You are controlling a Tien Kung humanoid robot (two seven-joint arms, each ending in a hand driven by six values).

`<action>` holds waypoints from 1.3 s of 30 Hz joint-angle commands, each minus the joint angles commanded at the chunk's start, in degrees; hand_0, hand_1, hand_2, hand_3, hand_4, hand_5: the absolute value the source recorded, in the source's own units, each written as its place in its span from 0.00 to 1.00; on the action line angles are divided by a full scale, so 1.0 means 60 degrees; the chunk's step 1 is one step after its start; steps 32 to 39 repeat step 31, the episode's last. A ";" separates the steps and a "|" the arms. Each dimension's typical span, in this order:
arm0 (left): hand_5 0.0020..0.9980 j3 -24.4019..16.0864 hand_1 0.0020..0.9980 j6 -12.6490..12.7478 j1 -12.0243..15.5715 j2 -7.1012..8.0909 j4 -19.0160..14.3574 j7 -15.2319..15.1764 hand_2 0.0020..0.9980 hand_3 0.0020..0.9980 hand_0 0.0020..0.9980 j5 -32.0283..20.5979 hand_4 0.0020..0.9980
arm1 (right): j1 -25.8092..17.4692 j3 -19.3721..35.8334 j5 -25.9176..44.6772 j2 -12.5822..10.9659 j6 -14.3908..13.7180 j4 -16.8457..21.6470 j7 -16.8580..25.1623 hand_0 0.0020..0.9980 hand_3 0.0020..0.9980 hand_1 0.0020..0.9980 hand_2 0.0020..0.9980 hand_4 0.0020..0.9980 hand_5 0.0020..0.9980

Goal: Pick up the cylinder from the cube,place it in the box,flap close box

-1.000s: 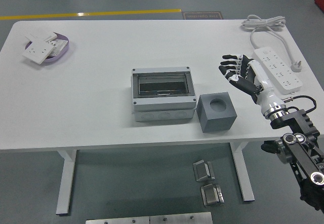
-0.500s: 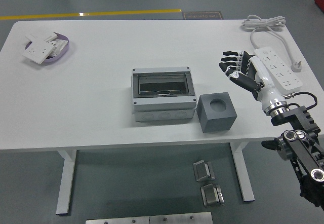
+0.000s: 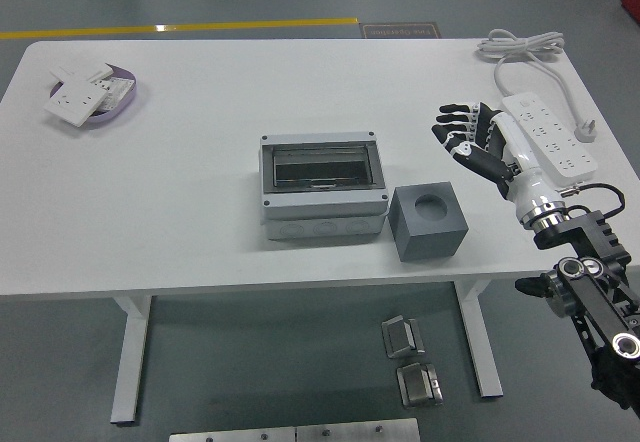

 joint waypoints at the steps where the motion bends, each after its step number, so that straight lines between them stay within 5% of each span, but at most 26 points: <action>1: 0.20 0.0007 0.65 -0.0001 0.0003 -0.0003 0.0000 -0.0001 0.64 0.66 0.62 0.0011 0.70 | -0.0002 0.0006 -0.0001 -0.0005 0.0002 -0.0004 0.0000 0.60 0.65 0.62 0.62 0.84 0.33; 39: 0.20 0.0273 0.65 0.0020 0.0118 -0.0068 0.0000 0.0059 0.64 0.66 0.62 0.0010 0.69 | 0.0828 -0.0662 0.0188 -0.0162 0.0126 -0.0465 -0.0053 0.59 0.64 0.62 0.61 0.83 0.33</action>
